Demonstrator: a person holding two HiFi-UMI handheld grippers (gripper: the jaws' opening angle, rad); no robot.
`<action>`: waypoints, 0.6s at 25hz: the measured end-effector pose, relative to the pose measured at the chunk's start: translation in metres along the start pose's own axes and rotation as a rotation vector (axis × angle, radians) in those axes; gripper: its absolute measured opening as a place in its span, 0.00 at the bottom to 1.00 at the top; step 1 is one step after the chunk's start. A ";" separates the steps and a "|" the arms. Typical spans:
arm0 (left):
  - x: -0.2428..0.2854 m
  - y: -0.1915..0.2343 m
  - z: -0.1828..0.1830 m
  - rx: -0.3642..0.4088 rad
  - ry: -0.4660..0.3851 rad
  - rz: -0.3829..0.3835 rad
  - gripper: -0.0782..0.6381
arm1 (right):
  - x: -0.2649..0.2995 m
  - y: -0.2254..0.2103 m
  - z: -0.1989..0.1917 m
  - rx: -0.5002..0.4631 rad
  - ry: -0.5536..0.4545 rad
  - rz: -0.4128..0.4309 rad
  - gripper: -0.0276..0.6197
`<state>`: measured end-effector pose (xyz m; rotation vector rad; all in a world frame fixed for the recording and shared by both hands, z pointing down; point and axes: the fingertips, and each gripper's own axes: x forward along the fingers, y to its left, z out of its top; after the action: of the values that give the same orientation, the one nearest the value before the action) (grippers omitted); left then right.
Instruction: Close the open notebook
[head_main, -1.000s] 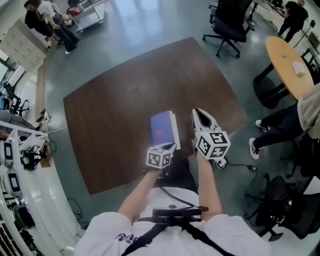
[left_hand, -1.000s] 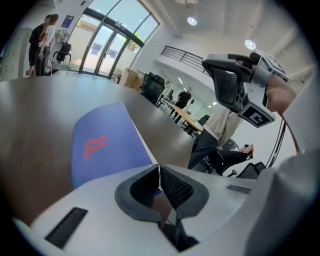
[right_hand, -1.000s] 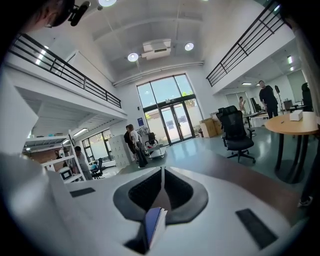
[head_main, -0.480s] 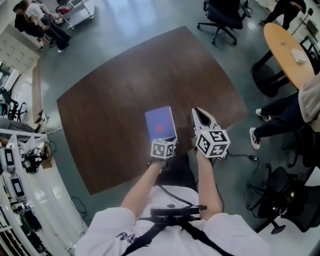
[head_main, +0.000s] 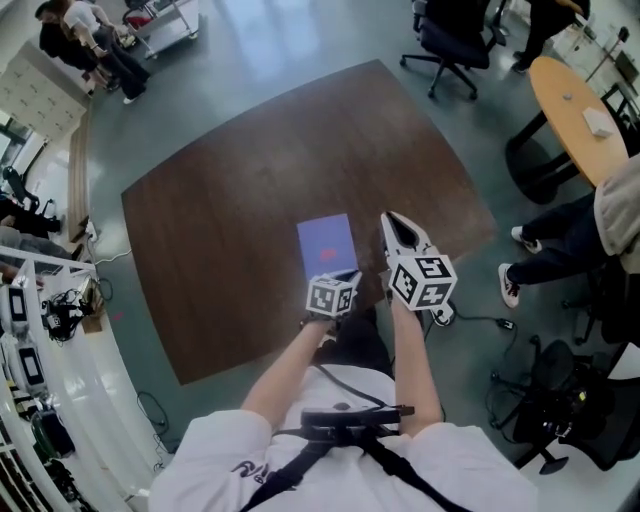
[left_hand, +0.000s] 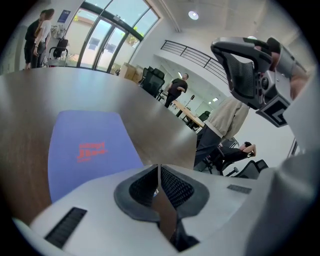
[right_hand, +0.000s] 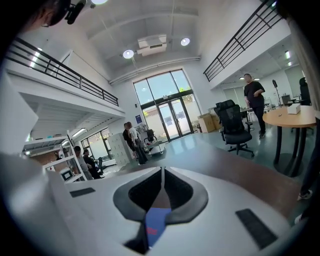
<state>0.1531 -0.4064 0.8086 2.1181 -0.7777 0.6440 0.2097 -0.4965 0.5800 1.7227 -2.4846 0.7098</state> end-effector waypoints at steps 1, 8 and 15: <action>-0.005 -0.003 0.004 0.000 -0.019 -0.005 0.13 | -0.001 0.001 0.004 -0.005 -0.006 0.001 0.05; -0.085 -0.009 0.079 0.024 -0.276 0.008 0.13 | 0.003 0.045 0.043 -0.108 -0.058 0.072 0.05; -0.233 0.003 0.186 0.145 -0.637 0.159 0.13 | 0.015 0.144 0.075 -0.246 -0.130 0.238 0.05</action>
<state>0.0259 -0.4840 0.5505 2.4393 -1.2813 0.0866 0.0920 -0.4986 0.4672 1.4486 -2.7567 0.2915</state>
